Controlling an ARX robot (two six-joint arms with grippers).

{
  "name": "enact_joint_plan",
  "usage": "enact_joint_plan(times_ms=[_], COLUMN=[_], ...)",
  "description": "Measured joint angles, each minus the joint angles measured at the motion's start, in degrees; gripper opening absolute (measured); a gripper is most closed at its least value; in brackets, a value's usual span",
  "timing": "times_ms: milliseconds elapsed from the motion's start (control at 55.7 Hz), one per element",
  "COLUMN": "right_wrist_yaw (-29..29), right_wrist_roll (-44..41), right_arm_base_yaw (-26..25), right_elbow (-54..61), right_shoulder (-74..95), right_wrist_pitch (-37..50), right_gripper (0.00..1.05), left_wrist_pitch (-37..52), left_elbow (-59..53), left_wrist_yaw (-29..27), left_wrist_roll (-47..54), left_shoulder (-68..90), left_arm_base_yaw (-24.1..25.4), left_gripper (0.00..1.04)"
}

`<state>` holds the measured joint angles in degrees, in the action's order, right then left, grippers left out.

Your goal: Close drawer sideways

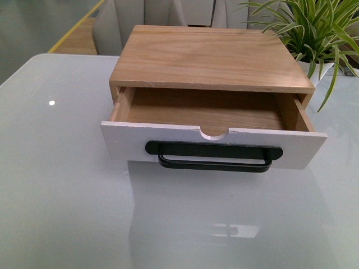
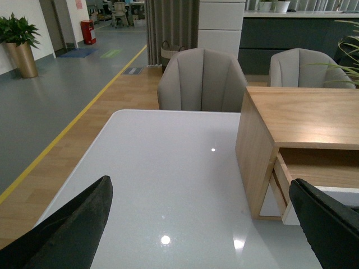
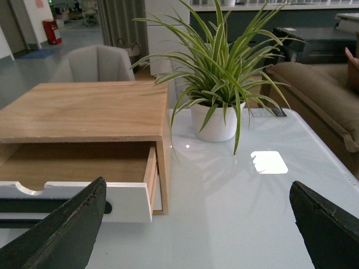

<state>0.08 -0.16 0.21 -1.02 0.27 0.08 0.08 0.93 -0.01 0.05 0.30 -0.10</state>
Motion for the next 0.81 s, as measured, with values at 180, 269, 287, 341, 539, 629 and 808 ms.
enact_joint_plan(times_ms=[180,269,287,341,539,629,808], right_wrist_yaw=[0.0,0.0,0.0,0.0,0.0,0.2,7.7], right_wrist_roll=[0.0,0.0,0.0,0.0,0.0,0.0,-4.5], right_arm_base_yaw=[0.0,0.0,0.0,0.0,0.0,0.1,4.7], right_elbow=[0.0,0.0,0.0,0.0,0.0,-0.1,-2.9], right_shoulder=[0.0,0.0,0.0,0.0,0.0,0.2,23.7], right_wrist_pitch=[0.0,0.0,0.0,0.0,0.0,-0.3,5.9], right_gripper=[0.96,0.96,0.96,0.96,0.96,0.96,0.96], left_wrist_pitch=[0.0,0.0,0.0,0.0,0.0,0.0,-13.4], left_elbow=[0.0,0.0,0.0,0.0,0.0,0.0,7.7], left_wrist_yaw=[0.0,0.0,0.0,0.0,0.0,0.0,15.7], left_wrist_roll=[0.0,0.0,0.0,0.0,0.0,0.0,5.5], left_shoulder=[0.0,0.0,0.0,0.0,0.0,0.0,18.9], left_arm_base_yaw=[0.0,0.0,0.0,0.0,0.0,0.0,-0.6], left_gripper=[0.96,0.96,0.96,0.96,0.96,0.96,0.96])
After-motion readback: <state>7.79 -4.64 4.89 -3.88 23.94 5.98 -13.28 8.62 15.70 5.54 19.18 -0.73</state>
